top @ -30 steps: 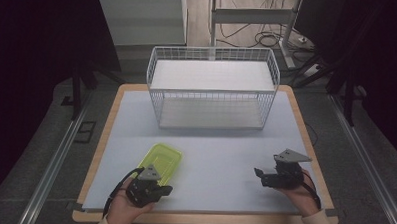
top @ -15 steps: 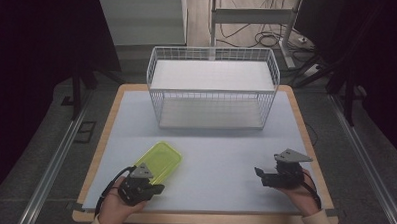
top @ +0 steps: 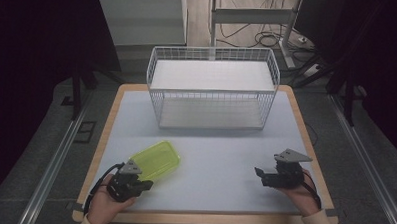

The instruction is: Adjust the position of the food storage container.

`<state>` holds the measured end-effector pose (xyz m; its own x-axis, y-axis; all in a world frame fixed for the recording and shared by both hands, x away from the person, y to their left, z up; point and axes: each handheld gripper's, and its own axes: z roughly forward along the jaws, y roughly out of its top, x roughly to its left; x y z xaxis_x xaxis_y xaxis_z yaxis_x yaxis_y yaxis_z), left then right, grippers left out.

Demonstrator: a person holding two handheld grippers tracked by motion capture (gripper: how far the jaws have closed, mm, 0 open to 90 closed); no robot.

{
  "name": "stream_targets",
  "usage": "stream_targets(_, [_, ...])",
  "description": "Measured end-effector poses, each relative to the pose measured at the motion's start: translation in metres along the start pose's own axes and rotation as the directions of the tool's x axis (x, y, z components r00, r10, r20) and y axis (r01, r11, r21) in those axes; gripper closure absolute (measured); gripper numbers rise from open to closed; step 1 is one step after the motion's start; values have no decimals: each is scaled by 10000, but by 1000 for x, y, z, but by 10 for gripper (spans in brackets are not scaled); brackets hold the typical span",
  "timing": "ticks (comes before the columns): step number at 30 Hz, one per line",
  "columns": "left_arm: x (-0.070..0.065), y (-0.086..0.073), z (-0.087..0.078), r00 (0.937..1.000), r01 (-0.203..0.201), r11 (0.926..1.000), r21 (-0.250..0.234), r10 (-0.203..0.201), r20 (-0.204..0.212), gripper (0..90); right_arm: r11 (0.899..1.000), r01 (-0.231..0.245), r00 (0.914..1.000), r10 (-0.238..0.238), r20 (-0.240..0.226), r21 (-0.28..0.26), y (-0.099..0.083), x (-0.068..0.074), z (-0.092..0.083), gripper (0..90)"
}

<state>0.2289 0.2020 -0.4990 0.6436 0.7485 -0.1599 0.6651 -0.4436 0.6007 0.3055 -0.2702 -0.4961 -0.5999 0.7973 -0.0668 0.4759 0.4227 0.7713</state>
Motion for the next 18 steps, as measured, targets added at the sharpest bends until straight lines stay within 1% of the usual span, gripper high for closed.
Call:
stream_targets(9, [7, -1, -4, 9998, 33, 9998, 189, -29, -208, 899, 10000, -21, 10000, 21, 0, -7, 0, 0, 0, 130])
stream_targets(13, [12, -3, -6, 9995, 124, 9997, 199, -118, -299, 900, 10000, -30, 10000, 30, 3, 10, 0, -1, 0, 130])
stream_targets(16, [16, -5, -7, 9984, 189, 9994, 296, -173, -537, 900, 10000, -44, 10000, 44, 11, 21, 0, -1, 0, 130])
stream_targets(18, [18, -6, -7, 9980, 263, 9992, 296, -245, -579, 900, 10000, -41, 10000, 41, 12, 10, 0, -1, 0, 129])
